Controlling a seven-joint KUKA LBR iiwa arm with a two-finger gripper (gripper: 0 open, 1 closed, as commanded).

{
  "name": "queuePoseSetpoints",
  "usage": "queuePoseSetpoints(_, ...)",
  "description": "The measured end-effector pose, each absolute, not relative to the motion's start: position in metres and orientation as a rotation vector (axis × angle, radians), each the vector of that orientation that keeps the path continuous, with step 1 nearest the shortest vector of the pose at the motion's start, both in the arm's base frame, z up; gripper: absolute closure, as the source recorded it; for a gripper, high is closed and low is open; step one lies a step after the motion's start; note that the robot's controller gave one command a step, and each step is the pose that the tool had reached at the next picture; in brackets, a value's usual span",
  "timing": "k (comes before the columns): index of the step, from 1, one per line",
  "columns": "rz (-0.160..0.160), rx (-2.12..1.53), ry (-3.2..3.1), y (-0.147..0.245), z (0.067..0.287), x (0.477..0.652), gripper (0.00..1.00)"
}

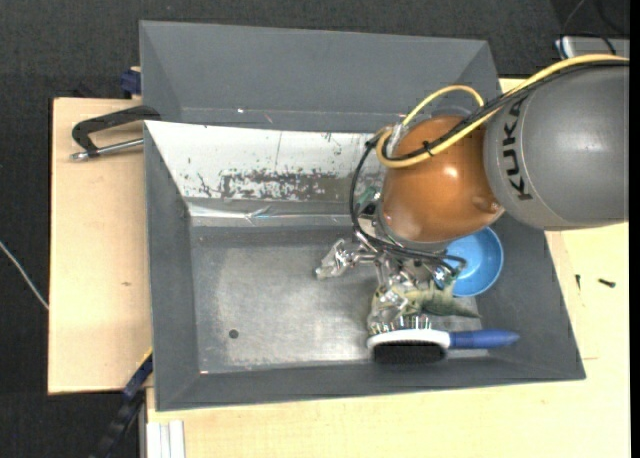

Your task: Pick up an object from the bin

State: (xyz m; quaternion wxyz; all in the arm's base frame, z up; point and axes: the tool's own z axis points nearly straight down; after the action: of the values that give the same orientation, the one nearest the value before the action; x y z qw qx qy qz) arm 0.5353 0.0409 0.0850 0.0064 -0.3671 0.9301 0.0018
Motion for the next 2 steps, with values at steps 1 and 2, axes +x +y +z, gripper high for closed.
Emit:
queuePoseSetpoints(1,-0.008,-1.095,2.91,-0.0328,0.098,0.503,0.0)
queuePoseSetpoints(2,0.001,-1.109,2.929,-0.0316,0.0935,0.4972,1.0)
